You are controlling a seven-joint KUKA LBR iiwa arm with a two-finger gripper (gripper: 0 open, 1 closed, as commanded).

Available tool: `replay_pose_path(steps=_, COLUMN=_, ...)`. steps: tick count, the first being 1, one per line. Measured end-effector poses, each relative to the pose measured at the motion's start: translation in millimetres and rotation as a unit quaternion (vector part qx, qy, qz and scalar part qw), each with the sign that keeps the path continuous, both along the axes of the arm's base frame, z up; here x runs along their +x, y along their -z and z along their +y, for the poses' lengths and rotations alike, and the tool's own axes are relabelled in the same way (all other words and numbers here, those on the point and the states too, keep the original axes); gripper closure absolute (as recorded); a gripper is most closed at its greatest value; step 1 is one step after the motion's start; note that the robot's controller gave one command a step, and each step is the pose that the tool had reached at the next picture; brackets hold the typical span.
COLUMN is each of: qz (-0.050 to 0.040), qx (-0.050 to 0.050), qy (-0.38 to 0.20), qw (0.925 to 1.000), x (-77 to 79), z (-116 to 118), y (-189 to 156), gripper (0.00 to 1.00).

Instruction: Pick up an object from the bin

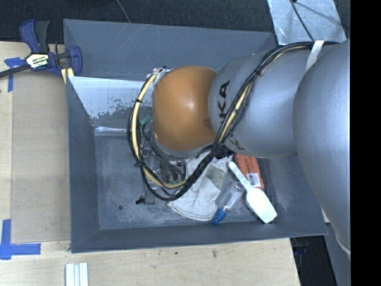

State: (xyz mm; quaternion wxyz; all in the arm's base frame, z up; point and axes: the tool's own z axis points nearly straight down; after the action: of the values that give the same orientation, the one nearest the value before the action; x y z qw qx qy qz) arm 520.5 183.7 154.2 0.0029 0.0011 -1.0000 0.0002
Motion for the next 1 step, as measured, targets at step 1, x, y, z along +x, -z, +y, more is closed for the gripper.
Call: replay_pose_path(steps=1, qz=-0.0040, qx=0.001, qy=0.001, qw=1.0000, x=2.1, z=-0.7, y=-4.4, gripper=0.00)
